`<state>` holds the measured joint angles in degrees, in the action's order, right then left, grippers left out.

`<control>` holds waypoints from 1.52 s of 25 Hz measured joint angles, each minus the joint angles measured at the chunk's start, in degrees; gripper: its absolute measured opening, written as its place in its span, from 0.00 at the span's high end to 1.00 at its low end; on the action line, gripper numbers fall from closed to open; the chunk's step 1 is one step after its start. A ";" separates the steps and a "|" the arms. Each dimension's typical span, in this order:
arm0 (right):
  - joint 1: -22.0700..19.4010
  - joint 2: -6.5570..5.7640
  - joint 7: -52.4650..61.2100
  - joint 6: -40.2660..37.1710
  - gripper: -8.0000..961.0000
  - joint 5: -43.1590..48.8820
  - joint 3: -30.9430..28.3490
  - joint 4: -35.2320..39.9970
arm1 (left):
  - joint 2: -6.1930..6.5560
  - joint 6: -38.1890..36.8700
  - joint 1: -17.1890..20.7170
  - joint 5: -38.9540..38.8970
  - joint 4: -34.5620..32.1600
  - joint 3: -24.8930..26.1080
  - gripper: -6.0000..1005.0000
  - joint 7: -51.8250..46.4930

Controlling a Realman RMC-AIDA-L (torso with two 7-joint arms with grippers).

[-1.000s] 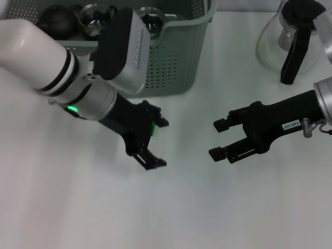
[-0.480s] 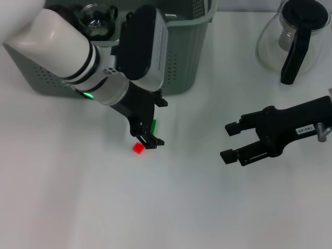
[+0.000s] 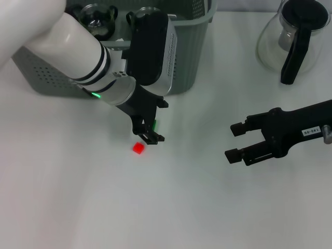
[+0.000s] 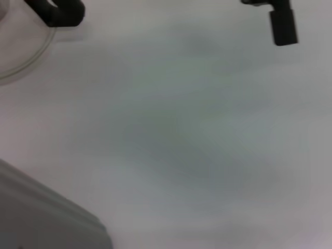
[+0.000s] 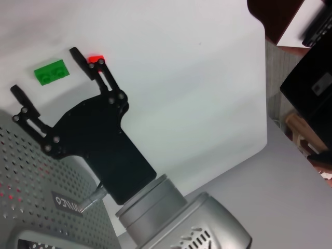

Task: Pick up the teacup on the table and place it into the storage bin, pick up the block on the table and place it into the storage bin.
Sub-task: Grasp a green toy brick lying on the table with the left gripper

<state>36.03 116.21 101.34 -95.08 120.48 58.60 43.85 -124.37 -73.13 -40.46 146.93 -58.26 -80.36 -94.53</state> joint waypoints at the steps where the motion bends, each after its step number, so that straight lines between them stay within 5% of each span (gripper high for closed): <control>1: -0.09 0.04 0.00 0.00 0.08 0.00 -0.01 0.00 | 0.00 0.33 -0.04 0.04 0.14 -0.31 0.10 -0.13; 4: -0.32 0.21 0.00 0.01 0.08 0.00 -0.07 0.00 | 0.00 0.99 -0.11 0.28 0.37 -1.17 0.17 -0.34; 38: -0.92 0.57 -0.68 0.56 0.08 0.02 -0.07 -0.44 | -0.07 -1.29 -5.17 7.67 1.87 -7.69 0.30 -8.67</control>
<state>35.11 116.78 100.66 -94.53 120.50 58.54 43.41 -124.44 -74.41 -45.63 154.60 -56.39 -88.05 -103.20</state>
